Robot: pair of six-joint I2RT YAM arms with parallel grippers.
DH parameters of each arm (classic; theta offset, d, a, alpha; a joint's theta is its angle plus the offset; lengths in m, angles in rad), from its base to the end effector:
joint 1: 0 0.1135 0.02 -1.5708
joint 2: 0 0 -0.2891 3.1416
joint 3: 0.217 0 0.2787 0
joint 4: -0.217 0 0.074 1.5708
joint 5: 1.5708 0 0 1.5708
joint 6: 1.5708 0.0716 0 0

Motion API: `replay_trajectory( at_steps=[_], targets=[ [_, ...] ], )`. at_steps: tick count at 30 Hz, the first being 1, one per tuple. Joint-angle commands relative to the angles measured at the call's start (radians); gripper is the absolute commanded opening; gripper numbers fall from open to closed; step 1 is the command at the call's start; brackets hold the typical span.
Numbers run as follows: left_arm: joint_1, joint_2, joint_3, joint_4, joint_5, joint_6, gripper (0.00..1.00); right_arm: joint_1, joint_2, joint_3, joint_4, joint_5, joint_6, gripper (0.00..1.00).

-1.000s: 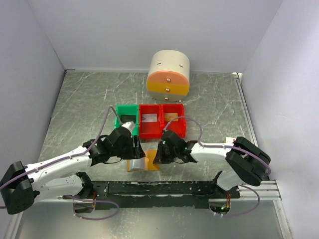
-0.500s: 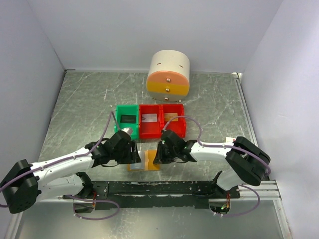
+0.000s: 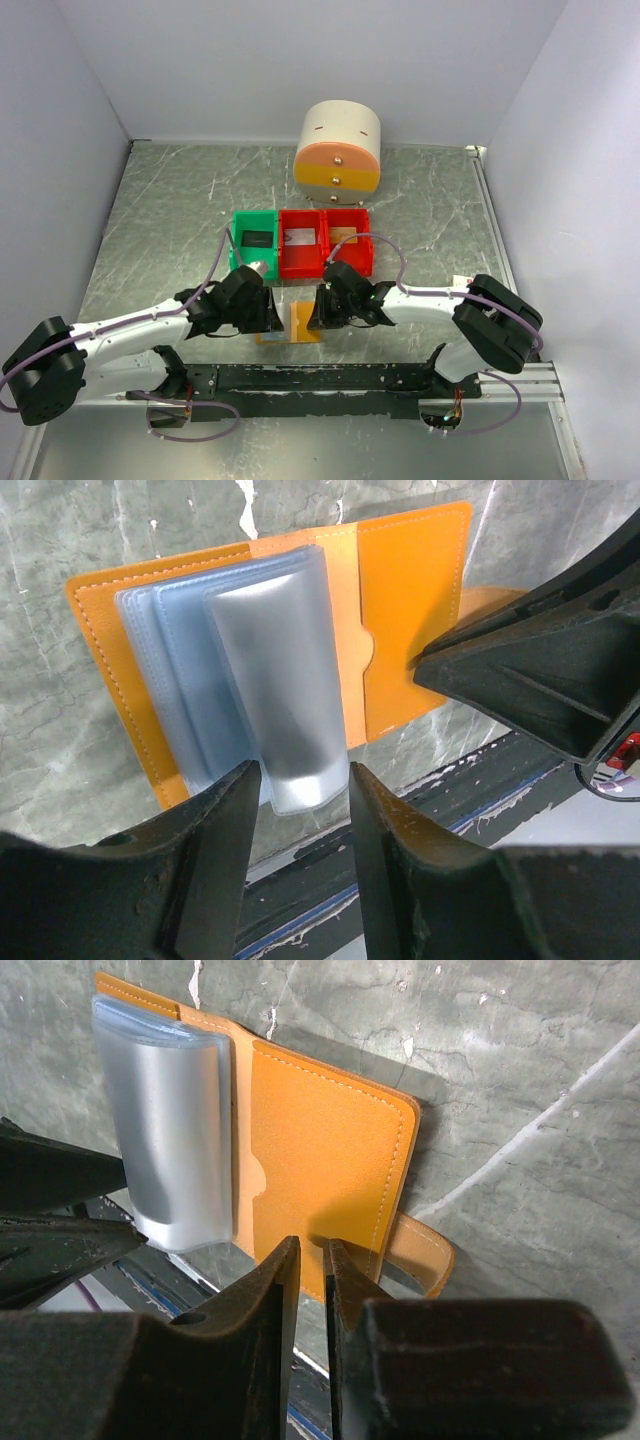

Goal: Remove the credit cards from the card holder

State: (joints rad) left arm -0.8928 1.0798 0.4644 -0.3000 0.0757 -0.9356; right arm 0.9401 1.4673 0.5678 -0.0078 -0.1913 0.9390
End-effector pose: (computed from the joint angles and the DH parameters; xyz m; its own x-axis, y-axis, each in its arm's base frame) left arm 0.1395 -0.1819 0.1451 -0.9435 -0.1082 -0.3134 0.0777 0.8468 -0.5262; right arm 0.1631 0.2465 0.1116 -0.9699 0.0151 -0.2429 -0.1341 0.7995 0.5855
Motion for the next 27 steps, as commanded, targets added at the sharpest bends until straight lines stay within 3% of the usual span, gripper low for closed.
replay_trajectory(
  at_steps=[1, 7, 11, 17, 23, 27],
  targets=[
    [0.001, -0.011, 0.026, 0.063, 0.05, 0.01, 0.53, 0.003, 0.017, -0.033, -0.057, 0.023, -0.009, 0.17],
    [0.0, 0.054, -0.029, 0.306, 0.177, -0.036, 0.56, 0.003, 0.02, -0.039, -0.031, 0.016, 0.002, 0.17],
    [-0.016, 0.084, -0.054, 0.412, 0.188, -0.09, 0.58, 0.003, 0.012, -0.055, -0.001, 0.007, 0.017, 0.18],
    [-0.02, 0.124, -0.063, 0.394, 0.164, -0.093, 0.6, 0.005, -0.01, -0.077, 0.034, -0.013, 0.039, 0.18],
    [-0.049, 0.174, -0.058, 0.489, 0.188, -0.085, 0.6, 0.004, -0.04, -0.081, 0.054, -0.006, 0.07, 0.18],
    [-0.086, 0.243, 0.0, 0.415, 0.122, -0.073, 0.55, 0.004, -0.11, -0.069, 0.019, 0.035, 0.088, 0.19]
  ],
)
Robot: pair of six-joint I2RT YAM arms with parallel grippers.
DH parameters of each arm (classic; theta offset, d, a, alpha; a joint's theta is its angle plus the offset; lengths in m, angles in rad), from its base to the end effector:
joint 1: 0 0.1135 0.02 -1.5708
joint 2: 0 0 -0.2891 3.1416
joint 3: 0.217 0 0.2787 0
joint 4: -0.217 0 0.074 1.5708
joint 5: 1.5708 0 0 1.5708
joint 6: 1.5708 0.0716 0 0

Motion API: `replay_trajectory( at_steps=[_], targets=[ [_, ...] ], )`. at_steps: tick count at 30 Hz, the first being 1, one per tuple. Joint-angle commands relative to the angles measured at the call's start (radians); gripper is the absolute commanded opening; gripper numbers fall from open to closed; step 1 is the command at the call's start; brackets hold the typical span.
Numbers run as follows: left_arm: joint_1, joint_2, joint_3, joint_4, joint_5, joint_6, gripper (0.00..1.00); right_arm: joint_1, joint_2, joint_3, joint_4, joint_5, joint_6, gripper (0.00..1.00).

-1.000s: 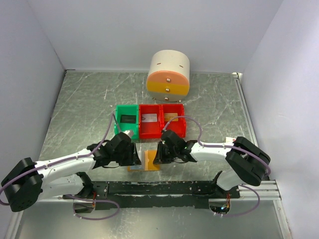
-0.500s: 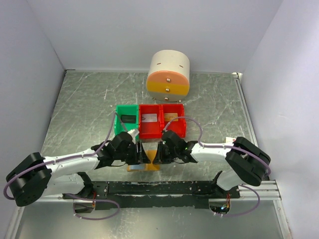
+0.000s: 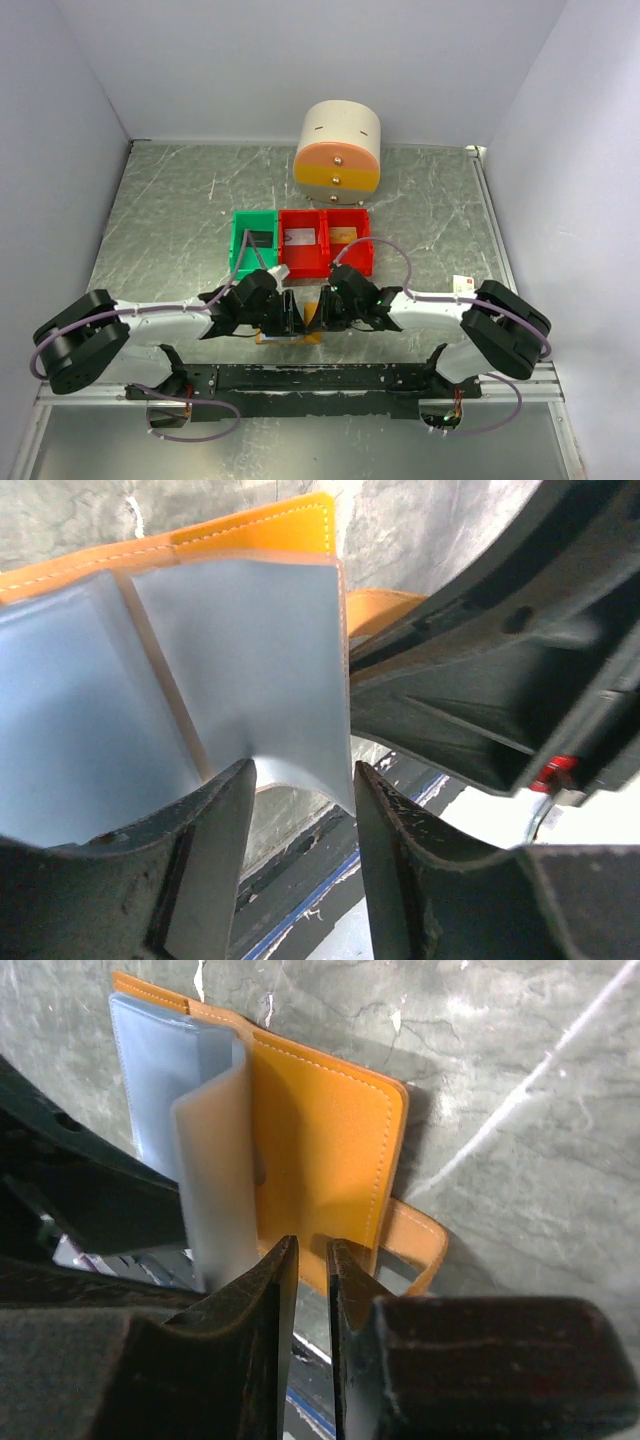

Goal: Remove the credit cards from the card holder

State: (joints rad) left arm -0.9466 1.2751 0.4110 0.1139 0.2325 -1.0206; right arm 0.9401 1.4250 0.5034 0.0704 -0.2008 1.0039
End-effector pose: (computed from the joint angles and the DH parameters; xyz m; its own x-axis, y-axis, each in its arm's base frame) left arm 0.1404 -0.2232 0.1241 -0.9654 -0.0789 -0.2486 0.1247 0.6974 -0.7057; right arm 0.1567 0.2389 0.1106 -0.9712 0.0717 -0.2274 -0.0925 0.7657 0.6365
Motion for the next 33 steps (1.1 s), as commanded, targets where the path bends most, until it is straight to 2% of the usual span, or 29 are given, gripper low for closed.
replay_trajectory(
  at_steps=[1, 7, 10, 13, 17, 25, 28, 33],
  targets=[
    [-0.043, 0.051, 0.054, -0.006, -0.058, 0.007, 0.52, 0.003, -0.088, 0.002, -0.082, 0.069, 0.026, 0.19],
    [-0.059, 0.064, -0.001, 0.025, -0.086, -0.014, 0.46, -0.015, -0.21, 0.089, -0.247, 0.191, 0.026, 0.18],
    [-0.066, 0.076, 0.005, 0.015, -0.086, -0.001, 0.46, -0.016, -0.243, 0.143, -0.225, 0.177, 0.0, 0.19],
    [-0.075, 0.085, 0.028, -0.012, -0.092, 0.02, 0.47, -0.016, -0.198, 0.193, -0.165, 0.095, -0.037, 0.2],
    [-0.084, 0.08, 0.049, -0.035, -0.103, 0.034, 0.48, -0.016, -0.055, 0.258, -0.195, 0.062, -0.064, 0.18],
    [-0.089, 0.048, 0.022, -0.034, -0.111, 0.017, 0.48, -0.016, 0.076, 0.164, -0.058, -0.02, -0.034, 0.17],
    [-0.09, 0.017, 0.018, -0.05, -0.115, 0.01, 0.49, -0.016, 0.095, 0.108, -0.065, 0.014, -0.02, 0.17],
    [-0.095, -0.135, 0.036, -0.171, -0.175, 0.015, 0.6, -0.016, 0.092, 0.02, -0.051, 0.04, -0.004, 0.17]
  ],
)
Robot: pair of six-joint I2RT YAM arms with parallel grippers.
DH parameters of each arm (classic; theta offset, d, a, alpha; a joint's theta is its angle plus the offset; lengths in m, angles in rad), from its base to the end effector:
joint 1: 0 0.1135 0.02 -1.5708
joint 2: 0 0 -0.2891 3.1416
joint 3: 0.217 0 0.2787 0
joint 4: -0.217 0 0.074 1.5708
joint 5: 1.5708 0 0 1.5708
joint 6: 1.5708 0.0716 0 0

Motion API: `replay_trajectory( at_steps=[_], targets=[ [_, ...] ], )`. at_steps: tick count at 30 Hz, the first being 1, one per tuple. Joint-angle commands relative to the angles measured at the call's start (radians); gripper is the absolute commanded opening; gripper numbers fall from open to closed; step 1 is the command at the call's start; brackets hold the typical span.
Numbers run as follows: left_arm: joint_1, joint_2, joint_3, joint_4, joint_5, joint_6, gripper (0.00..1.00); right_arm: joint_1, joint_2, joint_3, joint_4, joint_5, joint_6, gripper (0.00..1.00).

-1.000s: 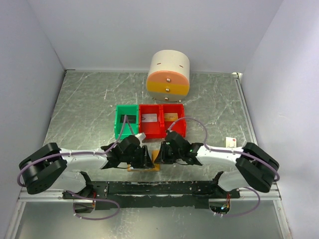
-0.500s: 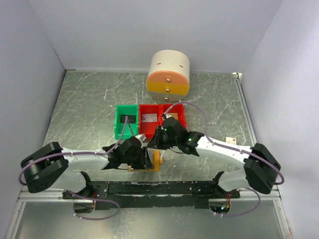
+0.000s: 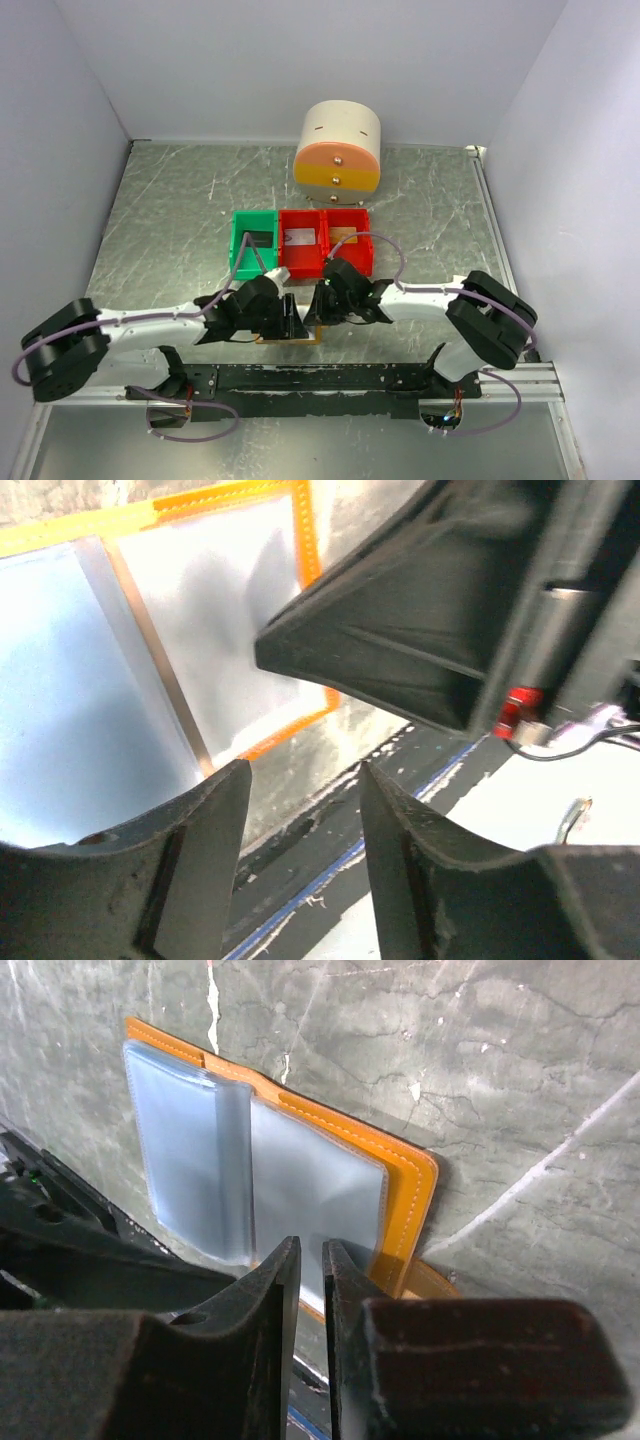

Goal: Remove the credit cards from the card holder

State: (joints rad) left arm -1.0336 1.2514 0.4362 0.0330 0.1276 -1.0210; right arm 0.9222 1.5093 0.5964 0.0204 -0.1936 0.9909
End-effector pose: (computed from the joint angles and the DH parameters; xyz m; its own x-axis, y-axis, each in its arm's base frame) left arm 0.1264 -0.2301 0.1288 -0.9544 -0.0502 -0.2942 0.1619 0.7410 -0.6517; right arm 0.1743 0.2527 0.1111 -0.9729 0.0754 -0.2185 -0.0750 0.7912 0.6070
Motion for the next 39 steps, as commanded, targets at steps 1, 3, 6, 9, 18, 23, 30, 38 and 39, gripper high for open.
replay_trajectory(
  at_steps=[1, 3, 6, 9, 18, 23, 30, 38, 39],
  targets=[
    [-0.008, -0.143, 0.02, -0.124, -0.089, 0.024, 0.63, 0.002, 0.007, -0.086, 0.01, 0.03, 0.01, 0.17],
    [-0.007, -0.198, 0.047, -0.216, -0.158, 0.038, 0.69, 0.002, 0.008, -0.101, 0.014, 0.032, 0.009, 0.17],
    [-0.002, -0.239, 0.078, -0.358, -0.259, 0.043, 0.78, 0.003, -0.001, -0.103, -0.017, 0.053, 0.01, 0.17],
    [0.017, -0.239, 0.068, -0.402, -0.265, 0.043, 0.8, 0.001, -0.018, -0.092, -0.034, 0.068, 0.0, 0.19],
    [0.035, -0.192, 0.03, -0.339, -0.229, 0.007, 0.8, 0.003, -0.011, -0.077, -0.04, 0.064, -0.012, 0.19],
    [0.035, -0.173, 0.047, -0.365, -0.244, 0.011, 0.8, 0.002, -0.011, -0.095, -0.019, 0.049, -0.005, 0.19],
    [0.035, -0.18, 0.054, -0.39, -0.253, 0.009, 0.8, 0.002, -0.014, -0.105, -0.007, 0.044, 0.002, 0.19],
    [0.035, -0.187, 0.073, -0.405, -0.249, 0.029, 0.81, 0.002, -0.004, -0.101, -0.006, 0.038, 0.0, 0.19],
    [0.035, -0.183, 0.072, -0.398, -0.245, 0.034, 0.8, 0.003, -0.003, -0.101, -0.004, 0.038, -0.001, 0.19]
  ],
)
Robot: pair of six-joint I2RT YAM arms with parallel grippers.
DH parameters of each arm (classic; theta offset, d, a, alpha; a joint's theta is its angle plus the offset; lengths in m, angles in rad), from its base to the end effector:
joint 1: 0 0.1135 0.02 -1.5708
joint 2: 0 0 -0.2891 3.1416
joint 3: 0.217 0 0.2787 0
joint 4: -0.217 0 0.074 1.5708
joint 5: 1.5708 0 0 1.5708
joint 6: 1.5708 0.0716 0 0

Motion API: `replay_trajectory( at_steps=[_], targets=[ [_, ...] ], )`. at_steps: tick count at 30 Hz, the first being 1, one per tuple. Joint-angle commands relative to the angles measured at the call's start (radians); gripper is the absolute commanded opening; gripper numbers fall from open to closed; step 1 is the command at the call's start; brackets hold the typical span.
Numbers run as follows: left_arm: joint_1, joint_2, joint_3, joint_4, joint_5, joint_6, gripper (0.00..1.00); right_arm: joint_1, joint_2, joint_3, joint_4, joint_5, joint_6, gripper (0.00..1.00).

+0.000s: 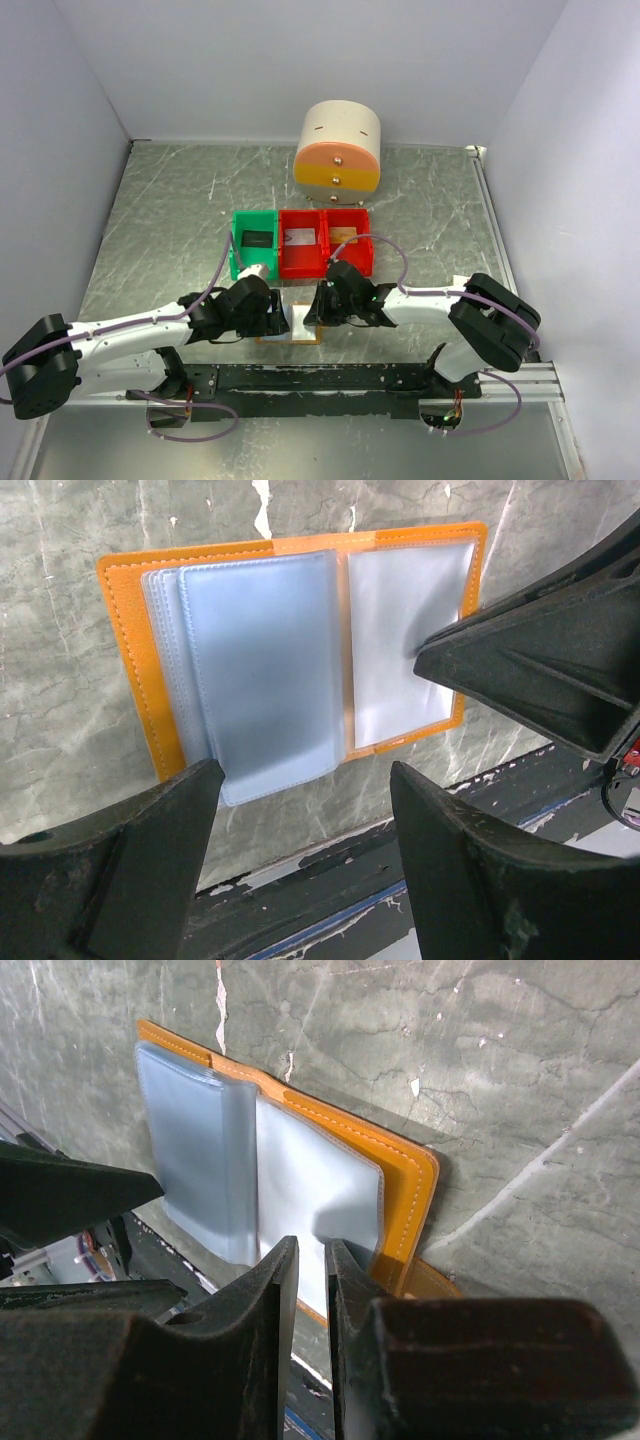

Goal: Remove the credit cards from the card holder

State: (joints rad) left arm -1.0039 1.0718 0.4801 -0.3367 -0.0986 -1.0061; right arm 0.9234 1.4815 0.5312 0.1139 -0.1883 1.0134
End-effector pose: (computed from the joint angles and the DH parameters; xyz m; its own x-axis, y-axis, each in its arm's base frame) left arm 0.1284 -0.1886 0.1490 -0.9125 -0.1320 -0.3872 0.0691 0.8832 -0.4639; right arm 0.1690 0.2458 0.1078 -0.9660 0.1047 -0.2366 -0.0746 0.7629 0.6422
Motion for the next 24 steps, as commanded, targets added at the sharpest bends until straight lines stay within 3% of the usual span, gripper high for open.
replay_trajectory(
  at_steps=[1, 16, 24],
  targets=[
    [0.005, 0.004, 0.027, -0.022, -0.014, 0.022, 0.8, 0.002, 0.026, -0.035, -0.097, 0.03, -0.024, 0.19],
    [0.005, 0.069, -0.006, 0.125, 0.102, 0.004, 0.76, 0.002, 0.028, -0.034, -0.086, 0.015, -0.022, 0.19],
    [0.008, 0.113, -0.078, 0.378, 0.221, -0.035, 0.79, 0.002, 0.03, -0.036, -0.067, 0.002, -0.016, 0.19]
  ],
)
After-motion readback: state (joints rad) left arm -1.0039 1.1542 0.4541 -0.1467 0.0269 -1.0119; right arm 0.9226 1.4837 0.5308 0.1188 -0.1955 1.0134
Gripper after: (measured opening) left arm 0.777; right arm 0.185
